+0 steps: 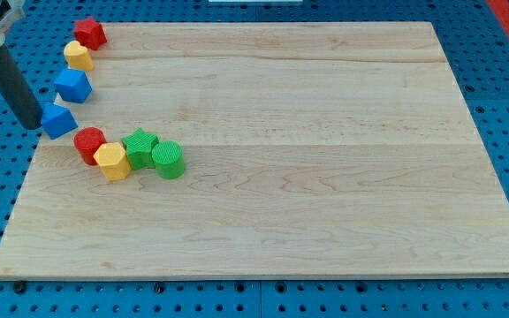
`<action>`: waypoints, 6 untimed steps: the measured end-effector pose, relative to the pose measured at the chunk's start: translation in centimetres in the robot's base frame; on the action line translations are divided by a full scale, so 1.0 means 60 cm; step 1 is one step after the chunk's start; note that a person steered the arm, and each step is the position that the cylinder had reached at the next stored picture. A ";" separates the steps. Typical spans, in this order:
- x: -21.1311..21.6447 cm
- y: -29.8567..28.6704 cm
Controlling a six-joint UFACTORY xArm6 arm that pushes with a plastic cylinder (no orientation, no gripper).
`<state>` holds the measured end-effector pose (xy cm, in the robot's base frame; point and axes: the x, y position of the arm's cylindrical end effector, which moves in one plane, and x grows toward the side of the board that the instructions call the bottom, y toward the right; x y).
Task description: Slide the blue cube a bit up
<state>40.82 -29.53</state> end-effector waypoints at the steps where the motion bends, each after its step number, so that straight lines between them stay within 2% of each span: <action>1: 0.006 0.132; 2: 0.006 0.161; 4: -0.039 0.050; 6: -0.054 0.030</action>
